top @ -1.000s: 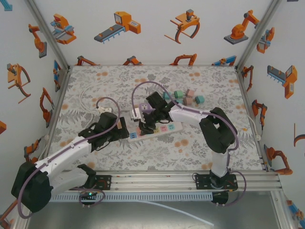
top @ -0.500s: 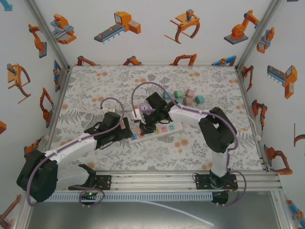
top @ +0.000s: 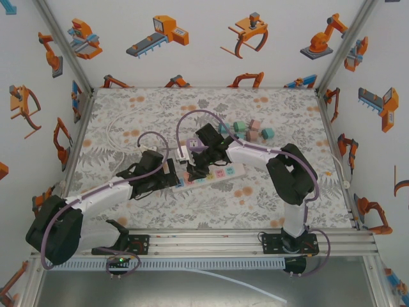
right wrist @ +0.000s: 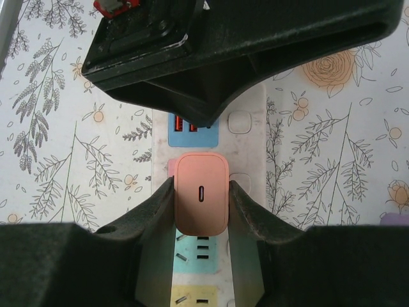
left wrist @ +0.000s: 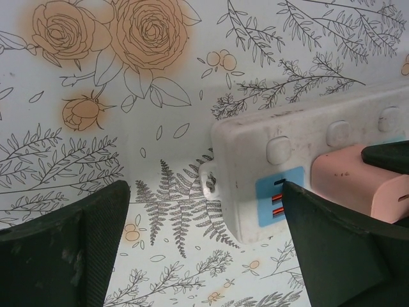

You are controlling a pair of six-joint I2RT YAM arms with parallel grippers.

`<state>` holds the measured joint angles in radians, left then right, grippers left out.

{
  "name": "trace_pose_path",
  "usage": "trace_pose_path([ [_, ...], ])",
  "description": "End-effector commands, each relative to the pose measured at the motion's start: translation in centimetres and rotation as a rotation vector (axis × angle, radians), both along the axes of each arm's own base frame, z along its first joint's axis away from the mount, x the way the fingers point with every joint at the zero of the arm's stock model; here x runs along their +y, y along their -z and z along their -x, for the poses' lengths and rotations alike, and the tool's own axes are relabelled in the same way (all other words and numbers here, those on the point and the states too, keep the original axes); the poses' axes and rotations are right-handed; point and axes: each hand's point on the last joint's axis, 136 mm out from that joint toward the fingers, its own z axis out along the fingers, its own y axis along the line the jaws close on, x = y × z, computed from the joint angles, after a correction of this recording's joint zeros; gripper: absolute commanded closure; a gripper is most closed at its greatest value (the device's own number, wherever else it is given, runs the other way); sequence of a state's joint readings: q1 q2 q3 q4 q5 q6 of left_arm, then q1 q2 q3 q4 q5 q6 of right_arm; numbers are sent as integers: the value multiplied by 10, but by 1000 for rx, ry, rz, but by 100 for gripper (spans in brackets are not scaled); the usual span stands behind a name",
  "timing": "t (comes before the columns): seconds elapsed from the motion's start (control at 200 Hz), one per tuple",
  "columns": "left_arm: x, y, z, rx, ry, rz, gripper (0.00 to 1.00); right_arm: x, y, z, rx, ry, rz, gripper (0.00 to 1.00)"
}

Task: Pull the plug off the socket

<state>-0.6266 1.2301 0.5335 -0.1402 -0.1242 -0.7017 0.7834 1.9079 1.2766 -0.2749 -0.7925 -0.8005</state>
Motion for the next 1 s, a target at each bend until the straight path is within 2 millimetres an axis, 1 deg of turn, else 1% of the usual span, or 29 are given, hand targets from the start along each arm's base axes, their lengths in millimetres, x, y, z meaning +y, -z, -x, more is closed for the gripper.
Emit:
trace_pose_path([
  [0.0, 11, 29, 22, 128, 36, -78, 5, 14, -29, -7, -23, 12, -85, 74],
  [0.205, 20, 46, 34, 220, 62, -176, 9, 19, -49, -11, -50, 35, -138, 74],
  [0.295, 26, 51, 35, 236, 49, -210, 9, 18, -52, -12, -56, 41, -142, 74],
  [0.446, 28, 57, 36, 254, 44, -232, 10, 19, -64, -10, -53, 43, -185, 74],
  [0.656, 28, 57, 33, 257, 30, -251, 10, 19, -74, -10, -65, 53, -229, 74],
  [0.806, 32, 58, 34, 261, 12, -265, 10, 15, -80, -9, -80, 50, -273, 75],
  [0.996, 31, 58, 33, 262, 5, -260, 10, 10, -78, -4, -89, 46, -287, 75],
])
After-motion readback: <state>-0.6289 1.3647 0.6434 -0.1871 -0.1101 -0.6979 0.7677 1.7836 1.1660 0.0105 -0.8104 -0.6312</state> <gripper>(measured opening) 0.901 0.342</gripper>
